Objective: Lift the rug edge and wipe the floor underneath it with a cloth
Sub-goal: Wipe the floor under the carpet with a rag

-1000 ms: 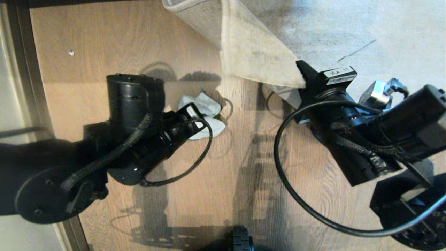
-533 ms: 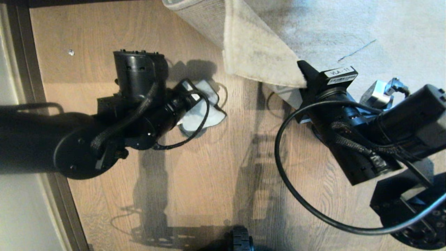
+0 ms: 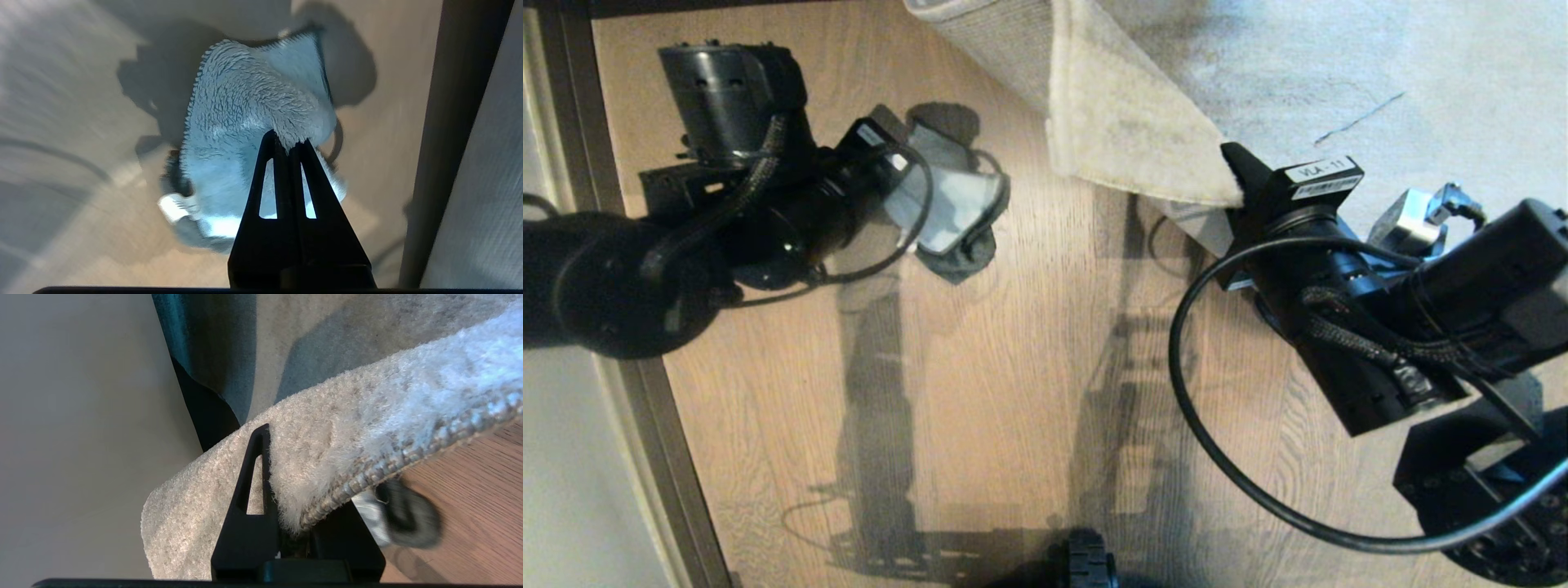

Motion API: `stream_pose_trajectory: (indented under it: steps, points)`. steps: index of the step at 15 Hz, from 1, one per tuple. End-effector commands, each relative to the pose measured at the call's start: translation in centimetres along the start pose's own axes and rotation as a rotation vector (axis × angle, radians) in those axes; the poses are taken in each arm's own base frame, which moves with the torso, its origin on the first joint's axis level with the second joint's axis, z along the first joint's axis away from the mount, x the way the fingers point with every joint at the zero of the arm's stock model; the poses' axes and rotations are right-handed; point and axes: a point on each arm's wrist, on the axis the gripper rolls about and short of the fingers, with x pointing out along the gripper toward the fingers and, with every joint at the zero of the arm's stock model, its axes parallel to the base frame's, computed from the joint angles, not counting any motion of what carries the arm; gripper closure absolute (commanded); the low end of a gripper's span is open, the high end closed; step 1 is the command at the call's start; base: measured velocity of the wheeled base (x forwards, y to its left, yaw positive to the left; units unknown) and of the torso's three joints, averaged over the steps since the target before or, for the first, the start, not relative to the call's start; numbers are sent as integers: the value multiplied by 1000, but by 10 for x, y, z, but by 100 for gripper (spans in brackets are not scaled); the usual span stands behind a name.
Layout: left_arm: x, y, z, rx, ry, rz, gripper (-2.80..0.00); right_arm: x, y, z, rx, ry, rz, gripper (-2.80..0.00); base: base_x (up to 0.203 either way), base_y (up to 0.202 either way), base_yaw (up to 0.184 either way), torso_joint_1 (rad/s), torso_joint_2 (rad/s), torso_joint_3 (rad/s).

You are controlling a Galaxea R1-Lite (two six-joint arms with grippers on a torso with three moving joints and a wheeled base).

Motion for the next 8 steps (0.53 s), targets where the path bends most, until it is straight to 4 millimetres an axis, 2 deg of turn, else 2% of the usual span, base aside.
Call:
stream_pose_trajectory:
  steps: [1,5,8]
  points:
    - [-14,3,33,-30,-81,1,0,0,5,2,30,-18,40,0,0,0,0,0,0,0]
    - [-43,28,57,-16,-120,72,0,0,6,2,35,-17,44,0,0,0,0,0,0,0]
    - [-75,53,55,40,-104,118,0,1,6,2,42,-15,48,0,0,0,0,0,0,0]
